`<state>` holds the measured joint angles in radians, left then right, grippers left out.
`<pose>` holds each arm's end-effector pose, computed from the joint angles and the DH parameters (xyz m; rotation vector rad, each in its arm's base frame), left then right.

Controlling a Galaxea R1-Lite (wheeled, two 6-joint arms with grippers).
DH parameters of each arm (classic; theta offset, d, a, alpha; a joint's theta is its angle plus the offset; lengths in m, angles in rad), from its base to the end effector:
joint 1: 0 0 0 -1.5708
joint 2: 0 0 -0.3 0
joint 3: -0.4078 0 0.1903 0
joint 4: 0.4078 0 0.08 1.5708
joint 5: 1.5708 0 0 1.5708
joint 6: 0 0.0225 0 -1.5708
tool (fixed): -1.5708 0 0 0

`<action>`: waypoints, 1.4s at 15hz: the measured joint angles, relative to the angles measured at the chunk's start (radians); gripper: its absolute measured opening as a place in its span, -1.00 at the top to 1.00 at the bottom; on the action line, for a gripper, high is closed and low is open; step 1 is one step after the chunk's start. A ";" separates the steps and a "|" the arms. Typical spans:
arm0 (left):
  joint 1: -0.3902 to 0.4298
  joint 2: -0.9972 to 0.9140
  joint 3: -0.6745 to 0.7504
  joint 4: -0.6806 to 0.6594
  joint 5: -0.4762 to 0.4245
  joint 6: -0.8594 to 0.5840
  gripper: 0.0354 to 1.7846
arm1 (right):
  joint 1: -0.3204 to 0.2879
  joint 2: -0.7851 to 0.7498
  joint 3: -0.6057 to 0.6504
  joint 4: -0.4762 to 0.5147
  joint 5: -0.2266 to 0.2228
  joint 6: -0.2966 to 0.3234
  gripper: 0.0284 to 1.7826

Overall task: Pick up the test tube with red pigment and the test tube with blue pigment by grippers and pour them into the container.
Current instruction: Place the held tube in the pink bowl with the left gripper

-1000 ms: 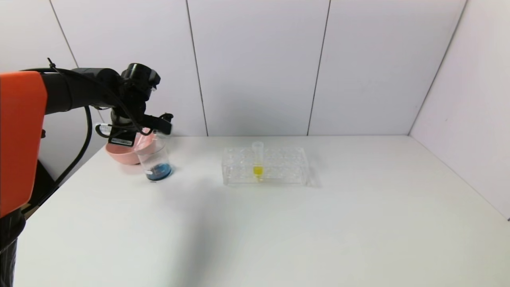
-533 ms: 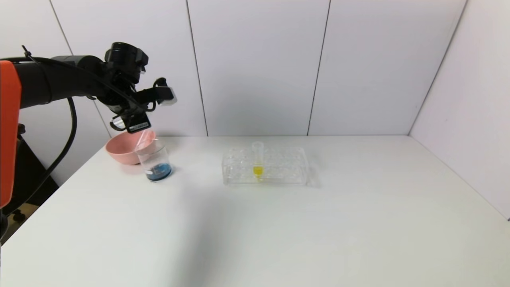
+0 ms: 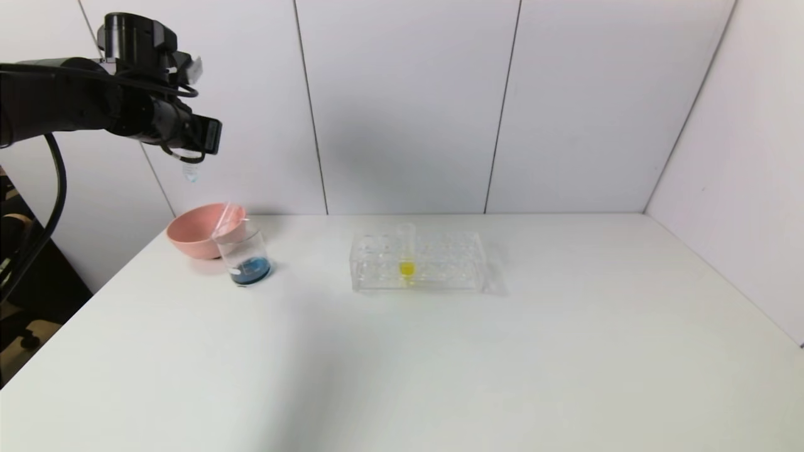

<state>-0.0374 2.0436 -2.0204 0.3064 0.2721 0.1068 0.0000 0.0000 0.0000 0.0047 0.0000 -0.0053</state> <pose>0.4092 -0.0093 0.3056 0.1563 0.3387 0.2150 -0.0228 0.0000 0.0750 -0.0053 0.0047 0.0000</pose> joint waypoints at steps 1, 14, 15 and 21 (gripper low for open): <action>0.001 -0.001 0.005 -0.064 0.005 -0.056 0.51 | 0.000 0.000 0.000 0.000 0.000 0.000 -0.99; 0.031 0.022 0.169 -0.355 0.049 -0.138 0.51 | 0.000 0.000 0.000 0.000 0.000 0.000 -0.99; 0.040 0.024 0.209 -0.393 0.049 -0.142 0.51 | 0.000 0.000 0.000 0.000 0.000 0.000 -0.99; 0.104 0.049 0.421 -0.584 0.040 -0.152 0.51 | 0.000 0.000 0.000 0.000 0.000 0.000 -0.99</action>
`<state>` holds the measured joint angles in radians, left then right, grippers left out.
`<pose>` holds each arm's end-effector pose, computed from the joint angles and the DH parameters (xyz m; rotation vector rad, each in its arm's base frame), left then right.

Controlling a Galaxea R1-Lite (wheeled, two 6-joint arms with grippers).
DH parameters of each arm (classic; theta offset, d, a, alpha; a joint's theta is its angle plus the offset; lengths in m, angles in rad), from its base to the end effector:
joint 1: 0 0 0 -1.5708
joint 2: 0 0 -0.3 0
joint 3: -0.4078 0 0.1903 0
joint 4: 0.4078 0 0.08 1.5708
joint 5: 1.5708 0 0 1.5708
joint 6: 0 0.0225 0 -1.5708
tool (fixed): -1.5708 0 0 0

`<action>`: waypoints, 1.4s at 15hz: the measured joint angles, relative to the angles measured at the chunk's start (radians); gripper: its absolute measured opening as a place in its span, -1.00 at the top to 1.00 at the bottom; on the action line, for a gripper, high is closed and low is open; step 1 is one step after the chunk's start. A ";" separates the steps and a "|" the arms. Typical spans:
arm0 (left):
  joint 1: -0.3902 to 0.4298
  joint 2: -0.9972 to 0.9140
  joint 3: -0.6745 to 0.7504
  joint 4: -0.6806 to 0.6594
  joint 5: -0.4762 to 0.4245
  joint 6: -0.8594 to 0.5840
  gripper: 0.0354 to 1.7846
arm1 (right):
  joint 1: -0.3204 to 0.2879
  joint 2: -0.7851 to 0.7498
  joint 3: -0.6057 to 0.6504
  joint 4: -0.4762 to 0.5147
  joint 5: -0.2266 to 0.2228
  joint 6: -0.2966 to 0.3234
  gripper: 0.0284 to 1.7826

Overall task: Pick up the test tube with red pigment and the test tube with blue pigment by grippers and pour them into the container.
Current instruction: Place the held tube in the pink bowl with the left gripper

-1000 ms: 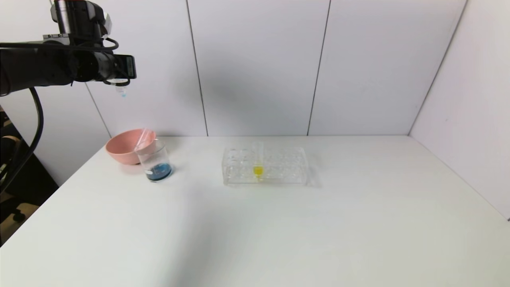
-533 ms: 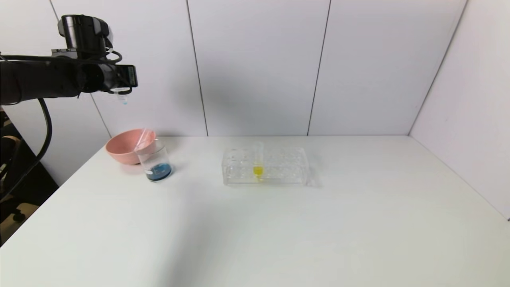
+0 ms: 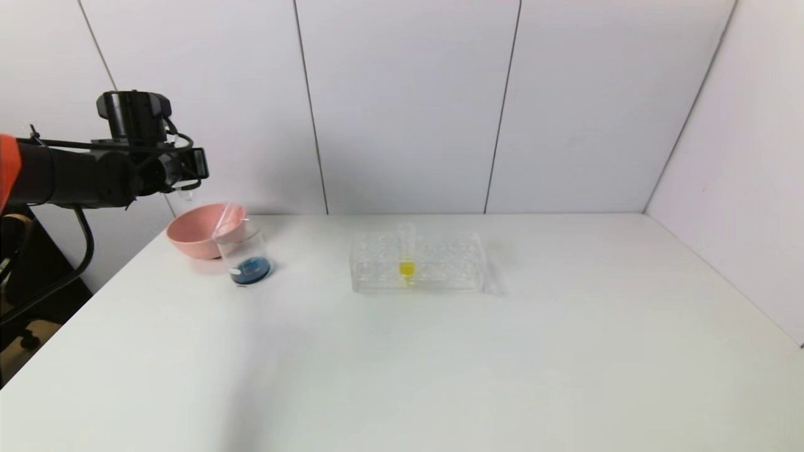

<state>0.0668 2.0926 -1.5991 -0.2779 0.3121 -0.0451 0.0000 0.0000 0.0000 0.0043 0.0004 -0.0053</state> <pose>0.4368 0.0361 0.2221 -0.0179 0.2067 0.3822 -0.0228 0.0000 0.0750 -0.0053 0.0043 0.0004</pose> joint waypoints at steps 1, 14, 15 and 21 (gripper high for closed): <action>0.005 0.009 0.014 -0.021 -0.001 0.001 0.51 | 0.000 0.000 0.000 0.000 0.000 0.000 -0.99; 0.028 0.107 0.032 -0.076 -0.047 0.006 0.03 | 0.000 0.000 0.000 0.000 0.000 0.000 -0.99; 0.031 0.112 0.029 -0.075 -0.049 0.007 -0.16 | 0.000 0.000 0.000 0.000 0.000 0.000 -0.99; 0.031 0.095 0.028 -0.083 -0.047 0.017 -0.95 | 0.000 0.000 0.000 0.000 0.000 0.000 -0.99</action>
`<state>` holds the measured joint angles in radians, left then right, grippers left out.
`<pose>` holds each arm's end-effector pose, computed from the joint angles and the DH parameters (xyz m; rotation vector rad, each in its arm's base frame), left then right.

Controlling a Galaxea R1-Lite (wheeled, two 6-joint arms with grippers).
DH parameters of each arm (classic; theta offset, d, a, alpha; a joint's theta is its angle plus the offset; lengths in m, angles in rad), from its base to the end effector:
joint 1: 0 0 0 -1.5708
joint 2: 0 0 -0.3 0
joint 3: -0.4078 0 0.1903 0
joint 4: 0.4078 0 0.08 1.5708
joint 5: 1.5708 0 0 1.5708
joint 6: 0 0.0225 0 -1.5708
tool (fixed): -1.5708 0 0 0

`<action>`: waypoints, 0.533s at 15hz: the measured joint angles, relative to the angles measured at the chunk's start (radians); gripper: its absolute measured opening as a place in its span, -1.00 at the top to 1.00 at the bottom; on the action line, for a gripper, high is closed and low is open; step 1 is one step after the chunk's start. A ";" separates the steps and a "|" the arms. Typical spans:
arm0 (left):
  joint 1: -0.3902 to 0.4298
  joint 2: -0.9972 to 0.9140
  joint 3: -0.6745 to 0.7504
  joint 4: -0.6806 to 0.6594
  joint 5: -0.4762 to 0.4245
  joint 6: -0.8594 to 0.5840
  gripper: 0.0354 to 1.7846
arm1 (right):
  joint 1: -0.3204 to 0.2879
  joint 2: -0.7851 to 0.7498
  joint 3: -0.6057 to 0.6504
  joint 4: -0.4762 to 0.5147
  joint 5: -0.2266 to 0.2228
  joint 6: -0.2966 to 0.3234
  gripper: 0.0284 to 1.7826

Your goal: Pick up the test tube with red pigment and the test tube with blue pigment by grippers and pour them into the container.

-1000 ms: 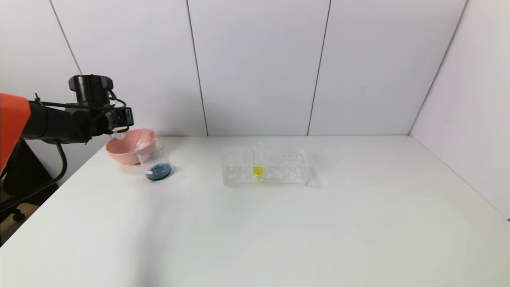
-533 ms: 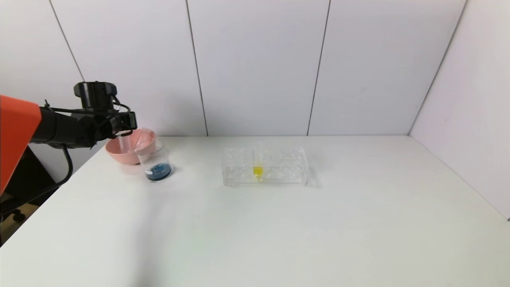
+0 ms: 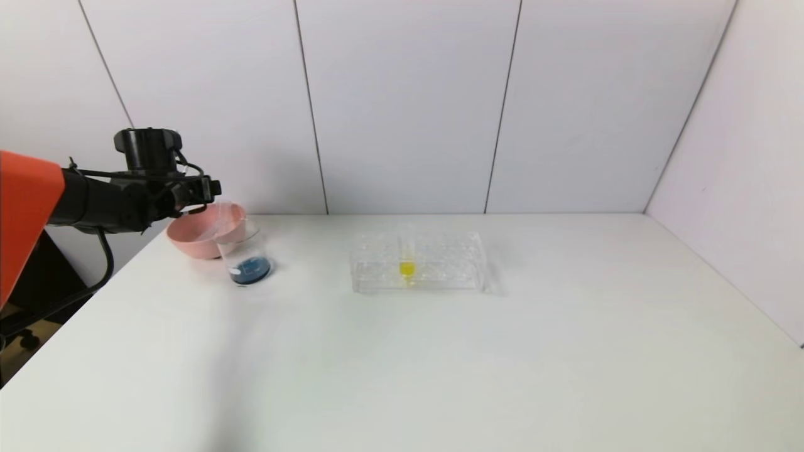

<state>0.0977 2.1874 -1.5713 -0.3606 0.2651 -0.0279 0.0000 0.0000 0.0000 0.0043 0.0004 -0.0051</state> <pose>0.4553 0.0506 0.1797 -0.0060 0.2509 0.3643 -0.0228 0.0000 0.0750 -0.0051 0.0043 0.0004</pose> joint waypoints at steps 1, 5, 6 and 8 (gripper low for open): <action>-0.003 -0.020 0.000 0.000 0.002 0.014 -0.98 | 0.000 0.000 0.000 0.000 0.000 0.000 -0.99; -0.033 -0.186 -0.009 0.017 0.002 0.079 -0.99 | 0.000 0.000 0.000 0.000 0.000 0.000 -0.99; -0.047 -0.253 -0.009 0.033 0.000 0.094 -0.99 | 0.000 0.000 0.000 0.000 0.000 0.000 -0.99; -0.069 -0.400 -0.007 0.108 -0.022 0.129 -0.99 | 0.000 0.000 0.000 0.000 0.000 0.000 -0.99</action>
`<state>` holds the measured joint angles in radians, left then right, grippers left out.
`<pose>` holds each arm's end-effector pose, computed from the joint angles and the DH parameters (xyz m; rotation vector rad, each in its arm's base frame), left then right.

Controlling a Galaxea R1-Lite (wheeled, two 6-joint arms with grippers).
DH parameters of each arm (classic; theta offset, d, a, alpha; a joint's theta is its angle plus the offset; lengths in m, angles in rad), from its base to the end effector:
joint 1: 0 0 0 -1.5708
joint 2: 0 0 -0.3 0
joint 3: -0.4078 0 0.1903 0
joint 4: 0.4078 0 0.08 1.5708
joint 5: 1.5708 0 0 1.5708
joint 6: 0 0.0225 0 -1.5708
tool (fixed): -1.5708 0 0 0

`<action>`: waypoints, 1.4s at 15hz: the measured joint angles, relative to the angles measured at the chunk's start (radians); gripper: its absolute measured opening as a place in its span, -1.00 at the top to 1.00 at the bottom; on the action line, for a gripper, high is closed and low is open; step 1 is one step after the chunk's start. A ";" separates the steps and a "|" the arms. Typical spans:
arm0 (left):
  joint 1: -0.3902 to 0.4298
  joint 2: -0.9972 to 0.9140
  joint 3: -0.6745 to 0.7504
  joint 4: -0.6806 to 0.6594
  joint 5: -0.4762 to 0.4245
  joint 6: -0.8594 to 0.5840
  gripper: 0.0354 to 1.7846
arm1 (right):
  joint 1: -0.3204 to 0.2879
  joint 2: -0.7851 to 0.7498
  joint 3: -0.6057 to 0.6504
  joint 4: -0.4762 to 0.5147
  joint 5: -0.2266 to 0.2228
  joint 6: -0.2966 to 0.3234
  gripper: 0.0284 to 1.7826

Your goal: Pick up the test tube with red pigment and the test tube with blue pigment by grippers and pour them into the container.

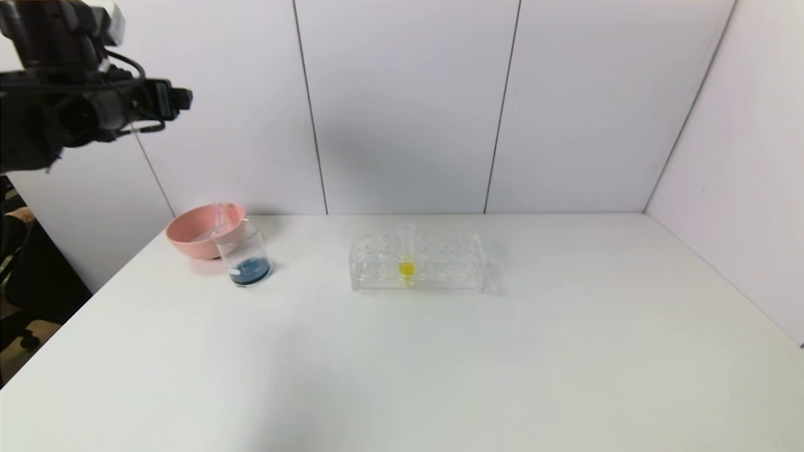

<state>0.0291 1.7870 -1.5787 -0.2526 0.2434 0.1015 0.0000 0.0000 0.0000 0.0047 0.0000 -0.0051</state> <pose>0.3523 0.0157 0.3352 0.0961 -0.0303 0.2745 -0.0228 0.0000 0.0750 -0.0051 0.0047 0.0000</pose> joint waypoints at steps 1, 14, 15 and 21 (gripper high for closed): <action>-0.007 -0.089 0.000 0.069 -0.027 0.017 -0.99 | 0.000 0.000 0.000 0.000 0.000 0.000 -0.99; 0.011 -1.329 0.713 0.752 -0.513 0.361 -0.99 | 0.000 0.000 0.000 0.000 0.000 0.000 -0.99; 0.007 -1.404 0.804 0.752 -0.513 0.368 -0.99 | 0.000 0.000 0.000 0.000 0.000 0.000 -0.99; -0.023 -1.710 1.275 0.578 -0.507 0.325 -0.99 | 0.000 0.000 0.000 0.000 0.000 0.000 -0.99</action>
<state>0.0066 0.0768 -0.3040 0.3255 -0.2636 0.4266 0.0000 0.0000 0.0000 0.0047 0.0004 -0.0053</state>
